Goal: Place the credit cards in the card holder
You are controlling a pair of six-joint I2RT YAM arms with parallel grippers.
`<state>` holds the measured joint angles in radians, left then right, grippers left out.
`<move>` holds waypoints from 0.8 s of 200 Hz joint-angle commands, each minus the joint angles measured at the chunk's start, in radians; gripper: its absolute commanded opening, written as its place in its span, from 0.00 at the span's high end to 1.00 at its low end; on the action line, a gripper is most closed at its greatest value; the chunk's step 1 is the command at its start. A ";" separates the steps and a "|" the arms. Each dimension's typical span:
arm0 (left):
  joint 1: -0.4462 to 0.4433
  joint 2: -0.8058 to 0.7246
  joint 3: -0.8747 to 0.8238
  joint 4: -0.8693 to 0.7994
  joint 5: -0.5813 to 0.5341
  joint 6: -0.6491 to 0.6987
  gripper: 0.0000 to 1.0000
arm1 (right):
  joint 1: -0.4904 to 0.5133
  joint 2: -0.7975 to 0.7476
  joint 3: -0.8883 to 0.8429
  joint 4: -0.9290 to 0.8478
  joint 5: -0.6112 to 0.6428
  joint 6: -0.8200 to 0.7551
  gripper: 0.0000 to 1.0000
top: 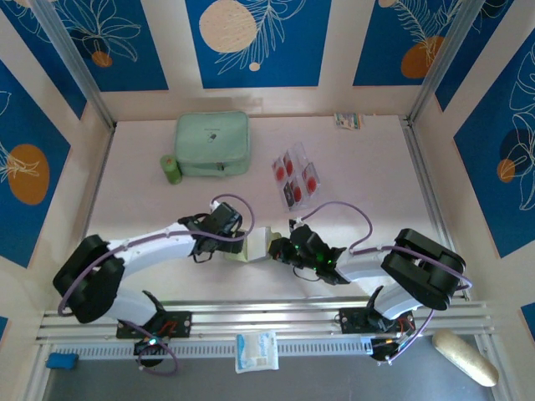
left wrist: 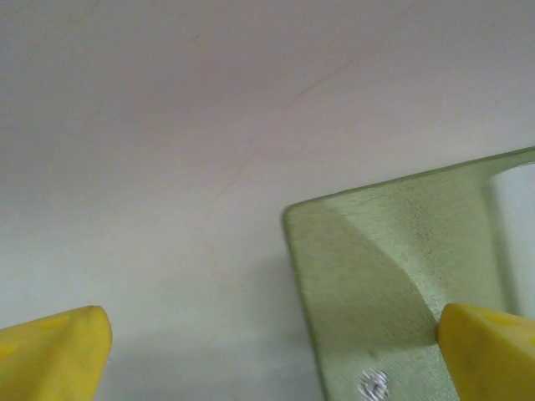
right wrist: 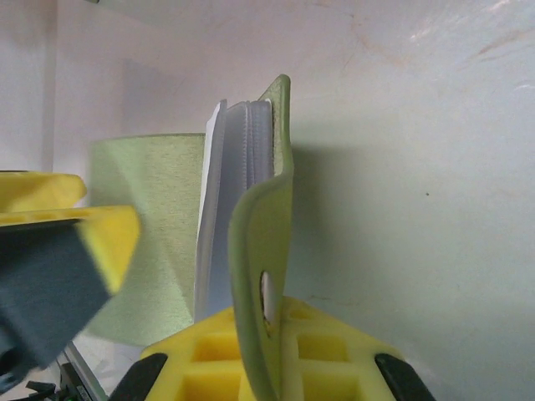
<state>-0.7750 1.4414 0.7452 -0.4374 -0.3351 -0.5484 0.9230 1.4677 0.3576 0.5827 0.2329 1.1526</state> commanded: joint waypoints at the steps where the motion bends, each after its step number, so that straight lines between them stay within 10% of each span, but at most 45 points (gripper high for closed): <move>1: 0.008 0.082 0.028 -0.078 -0.062 0.023 0.00 | 0.000 -0.016 -0.012 0.014 0.029 0.007 1.00; 71: 0.008 0.058 0.090 -0.099 -0.030 0.013 0.00 | 0.002 -0.030 -0.019 0.014 0.028 0.008 1.00; 160: 0.007 -0.157 0.144 0.181 0.391 -0.188 0.00 | 0.005 -0.020 -0.015 0.034 0.028 0.012 1.00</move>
<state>-0.7742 1.3037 0.8894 -0.3981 -0.1215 -0.6247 0.9230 1.4540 0.3504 0.5903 0.2359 1.1564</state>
